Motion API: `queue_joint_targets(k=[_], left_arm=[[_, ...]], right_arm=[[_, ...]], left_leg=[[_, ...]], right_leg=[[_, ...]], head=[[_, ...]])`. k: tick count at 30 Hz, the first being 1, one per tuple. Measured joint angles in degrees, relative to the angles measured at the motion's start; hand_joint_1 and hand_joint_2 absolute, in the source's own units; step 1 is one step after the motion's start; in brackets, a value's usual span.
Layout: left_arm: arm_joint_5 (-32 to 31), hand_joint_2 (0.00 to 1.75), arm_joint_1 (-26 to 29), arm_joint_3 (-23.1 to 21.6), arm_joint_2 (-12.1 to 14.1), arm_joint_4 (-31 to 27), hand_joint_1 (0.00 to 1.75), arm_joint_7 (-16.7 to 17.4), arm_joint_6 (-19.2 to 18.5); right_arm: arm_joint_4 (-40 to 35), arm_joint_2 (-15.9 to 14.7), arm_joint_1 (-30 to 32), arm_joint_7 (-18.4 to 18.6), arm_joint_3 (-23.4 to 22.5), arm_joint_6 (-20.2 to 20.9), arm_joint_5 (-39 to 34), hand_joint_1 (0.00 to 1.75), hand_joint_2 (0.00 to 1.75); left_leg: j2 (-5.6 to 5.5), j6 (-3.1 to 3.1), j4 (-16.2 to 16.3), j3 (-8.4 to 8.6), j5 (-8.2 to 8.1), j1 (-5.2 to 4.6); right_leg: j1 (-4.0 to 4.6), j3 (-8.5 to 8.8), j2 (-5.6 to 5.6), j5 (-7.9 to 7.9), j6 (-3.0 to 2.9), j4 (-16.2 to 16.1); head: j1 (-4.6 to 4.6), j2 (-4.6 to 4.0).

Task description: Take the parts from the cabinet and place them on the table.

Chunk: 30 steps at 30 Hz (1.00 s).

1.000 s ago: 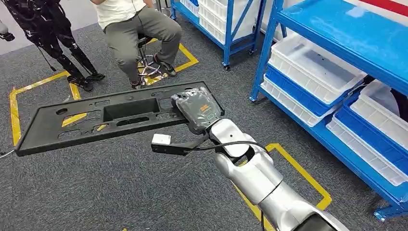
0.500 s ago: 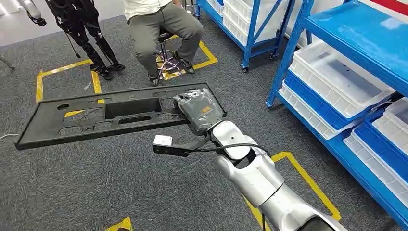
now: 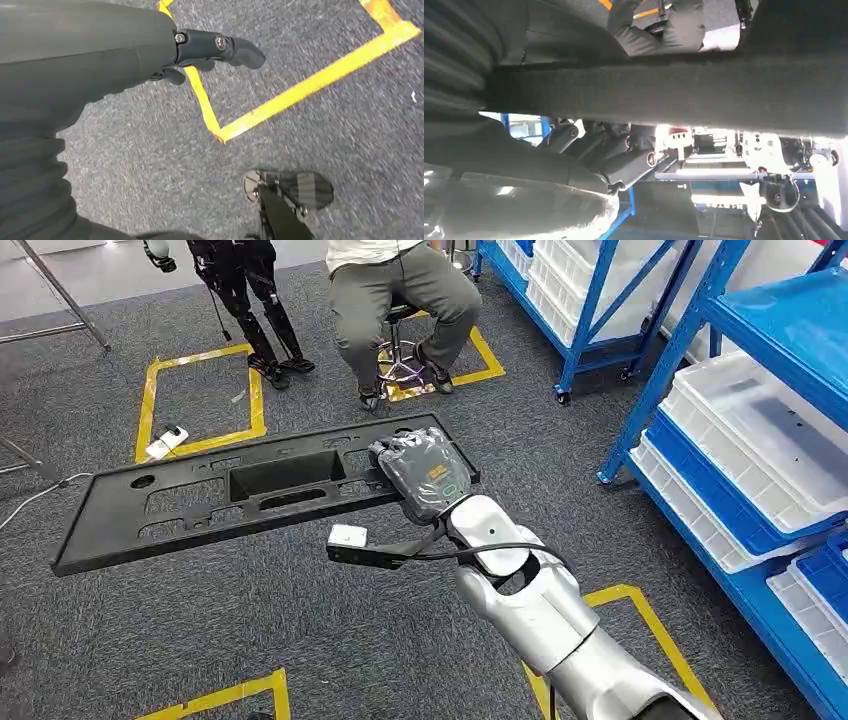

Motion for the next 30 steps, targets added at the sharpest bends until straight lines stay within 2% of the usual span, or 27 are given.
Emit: queue_joint_targets(k=[1,2,3,5,6,7,8,9,10,11,12,13,15,16,17,18,19,20,21,22,23,24,25,26,27,29,30], left_arm=[[0.0,1.75,0.0,0.0,0.0,0.0,0.0,0.0,0.0],[0.0,1.75,0.0,0.0,-0.1,0.0,0.0,0.0,0.0],[0.0,1.75,-0.1,0.0,-0.1,0.0,0.0,0.0,0.0],[-0.1,1.75,-0.2,0.0,-0.1,0.0,0.0,0.0,0.0],[-0.1,1.75,-0.2,0.0,-0.2,0.0,0.0,0.0,0.0],[-0.1,1.75,-0.2,0.0,-0.2,0.0,0.0,0.0,0.0],[-0.1,1.75,-0.2,0.0,-0.2,0.0,0.0,0.0,0.0],[-0.1,1.75,-0.2,0.0,-0.2,0.0,0.0,0.0,0.0],[-0.1,1.75,-0.2,0.0,-0.2,0.0,0.0,0.0,0.0],[-0.2,1.75,-0.3,0.0,-0.1,0.0,0.0,0.0,0.0],[-0.2,1.75,-0.5,0.1,-0.1,0.0,0.0,0.0,0.0],[-0.2,1.75,-0.6,0.1,-0.1,0.0,0.0,0.0,0.0],[-0.3,1.75,-0.5,0.1,-0.1,0.0,0.0,0.0,0.0],[-0.3,1.75,-0.5,0.2,-0.1,-0.1,0.0,0.0,0.0],[-0.3,1.75,-0.4,0.2,-0.2,-0.1,0.0,0.0,0.0],[-0.4,1.75,-0.5,0.2,-0.2,-0.1,0.0,0.0,0.1],[-0.5,1.75,-0.7,0.2,-0.2,-0.1,0.0,0.0,0.1],[-0.5,1.75,-0.8,0.2,-0.3,-0.1,0.0,0.0,0.1],[-0.5,1.75,-0.7,0.2,-0.3,-0.1,0.0,0.0,0.1],[-0.5,1.75,-0.7,0.2,-0.3,-0.1,0.0,0.0,0.1],[-0.5,1.75,-0.7,0.2,-0.3,-0.1,0.0,0.0,0.1],[-0.5,1.75,-0.6,0.2,-0.4,-0.1,0.0,0.0,0.1],[-0.5,1.75,-0.6,0.2,-0.5,-0.1,0.0,0.0,0.1],[-0.5,1.75,-0.6,0.2,-0.5,-0.1,0.0,0.0,0.1],[-0.5,1.75,-0.7,0.2,-0.5,-0.1,0.0,0.0,0.1],[-0.5,1.75,-0.4,0.2,-0.5,-0.1,0.0,0.0,0.1],[-0.5,1.75,-0.2,0.2,-0.5,-0.1,0.0,0.1,0.1]], right_arm=[[-0.1,0.1,0.0,0.0,0.0,0.0,0.1,1.75,1.75],[-0.2,0.3,0.0,0.0,0.0,0.1,0.2,1.75,1.75],[-0.4,0.3,-0.2,0.0,0.0,0.1,0.3,1.75,1.75],[-0.5,0.3,-0.2,0.0,0.0,0.2,0.3,1.75,1.75],[-0.5,0.3,-0.1,0.0,0.0,0.4,0.4,1.75,1.75],[-0.5,0.2,0.0,0.1,0.0,0.5,0.6,1.75,1.75],[-0.5,0.2,0.0,0.1,0.0,0.7,0.7,1.75,1.75],[-0.7,0.3,0.0,0.1,0.0,0.7,0.7,1.75,1.75],[-0.8,0.3,-0.1,0.1,0.0,0.7,0.7,1.75,1.75],[-1.1,0.3,-0.1,0.1,0.0,0.7,0.7,1.75,1.75],[-1.2,0.3,-0.2,0.1,-0.1,0.7,0.7,1.75,1.75],[-1.2,0.3,-0.2,0.1,-0.2,0.7,0.7,1.75,1.75],[-1.2,0.3,-0.2,0.1,-0.2,0.7,0.7,1.75,1.75],[-1.5,0.5,-0.1,0.1,-0.3,0.7,0.8,1.75,1.75],[-1.5,0.3,-0.1,0.1,-0.4,0.8,0.8,1.75,1.75],[-1.6,0.3,-0.3,0.1,-0.4,0.8,0.8,1.75,1.75],[-1.6,0.1,-0.2,0.1,-0.4,0.8,0.7,1.75,1.75],[-1.6,-0.1,0.1,0.1,-0.4,0.8,0.7,1.75,1.75],[-1.6,-0.3,0.3,0.1,-0.4,0.8,0.7,1.75,1.75],[-1.6,-0.5,0.5,0.1,-0.4,0.8,0.7,1.75,1.75],[-1.6,-0.5,0.6,0.1,-0.4,0.8,0.8,1.75,1.75],[-1.6,-0.6,0.6,0.1,-0.4,0.8,0.8,1.75,1.75],[-1.6,-0.6,0.5,0.1,-0.4,0.8,0.8,1.75,1.75],[-1.6,-0.6,0.5,0.1,-0.4,0.8,0.8,1.75,1.75],[-1.6,-0.5,0.5,0.1,-0.4,0.8,0.8,1.75,1.75],[-1.6,-0.5,0.5,0.1,-0.4,0.8,0.7,1.75,1.75],[-1.6,-0.5,0.5,0.1,-0.4,0.8,0.8,1.75,1.75]], left_leg=[[0.96,-0.19,0.5,-0.08,-0.35,0.28],[3.9,-0.31,2.7,-0.89,-1.66,0.0],[5.23,-0.42,6.7,-2.74,-3.85,0.02],[5.76,-0.47,15.2,-7.05,-7.44,0.02],[5.74,-0.35,17.9,-8.65,-8.09,0.0],[5.74,-0.12,17.9,-8.89,-7.33,-0.01],[5.79,0.29,15.4,-7.84,-5.41,-0.13],[6.14,0.91,10.7,-5.43,-2.82,-0.42],[7.26,1.61,6.0,-2.98,-0.73,-0.92],[9.61,2.27,2.3,-1.14,-0.14,-1.72],[9.77,2.3,1.7,-0.82,-0.52,-2.37],[9.18,2.4,1.8,-1.0,-0.57,-2.42],[7.93,2.7,1.2,-1.1,-0.43,-2.66],[7.37,3.02,0.0,-0.06,0.04,-2.22],[6.76,2.99,-0.7,0.47,0.35,-1.91],[6.34,3.31,-1.0,0.59,0.57,-1.85],[5.59,3.29,-1.0,0.58,0.56,-1.83],[4.86,3.28,-1.0,0.57,0.54,-1.84],[3.95,3.23,-0.9,0.55,0.5,-1.84],[3.22,3.2,-0.9,0.57,0.49,-1.82],[2.5,3.11,-0.9,0.57,0.45,-1.78],[1.68,2.91,-0.7,0.57,0.37,-1.71],[1.0,2.56,-0.4,0.55,0.19,-1.61],[0.39,2.15,0.1,0.26,-0.03,-1.55],[-0.19,1.53,0.9,-0.21,-0.5,-2.02],[-0.64,1.07,0.8,-0.43,-0.39,-1.49],[-0.9,0.89,0.8,-0.53,-0.31,-1.27]], right_leg=[[-0.19,0.14,-0.31,0.2,-0.53,-0.2],[0.07,0.28,-0.55,0.15,-0.85,-0.2],[0.31,0.35,-0.93,0.02,-1.11,-0.2],[0.81,0.51,-1.88,-0.21,-1.48,-0.2],[1.05,0.53,-2.45,-0.34,-1.65,-0.1],[1.23,0.65,-2.9,-0.47,-1.81,-0.1],[1.43,0.81,-3.41,-0.63,-2.0,-0.1],[1.61,1.09,-3.91,-0.79,-2.18,-0.2],[1.7,1.38,-4.3,-1.04,-2.14,-0.2],[1.72,1.54,-4.59,-1.12,-2.19,-0.3],[2.48,1.42,-5.13,-1.36,-1.83,-0.2],[2.18,1.37,-5.62,-1.44,-1.68,-0.3],[2.22,1.72,-6.87,-1.55,-1.28,-0.8],[2.45,1.93,-6.96,-1.91,-1.04,-0.9],[2.28,1.24,-4.82,-2.69,-1.12,0.5],[2.14,-0.17,-3.0,-4.05,-1.49,3.8],[2.02,-2.69,-2.08,-5.78,-1.79,8.7],[1.84,-5.36,-1.73,-7.39,-1.91,13.4],[1.74,-7.93,-1.56,-8.22,-1.66,17.5],[1.66,-8.77,-1.55,-7.74,-1.23,17.9],[1.53,-8.27,-1.54,-6.25,-0.58,15.7],[1.28,-6.32,-1.37,-3.71,0.26,10.7],[0.95,-3.75,-0.68,-1.23,0.94,4.9],[0.46,-1.96,1.24,0.21,1.32,0.8],[0.51,-1.38,1.46,0.41,0.58,0.5],[0.93,-1.62,0.66,0.59,-0.65,0.6],[1.14,-1.58,0.32,0.68,-0.96,0.6]], head=[[-0.09,0.0],[-0.2,0.0],[-0.22,0.0],[-0.18,0.0],[-0.2,0.0],[-0.18,0.0],[-0.18,0.0],[-0.2,0.0],[-0.15,0.0],[-0.18,0.0],[-0.11,0.0],[-0.15,0.0],[-0.22,0.0],[-0.15,0.0],[0.04,0.0],[-0.13,0.0],[0.13,0.0],[0.13,0.0],[0.17,0.0],[0.17,0.0],[0.13,0.0],[0.2,0.0],[0.13,0.0],[0.22,0.0],[0.21,0.0],[0.02,0.0],[0.09,0.0]])
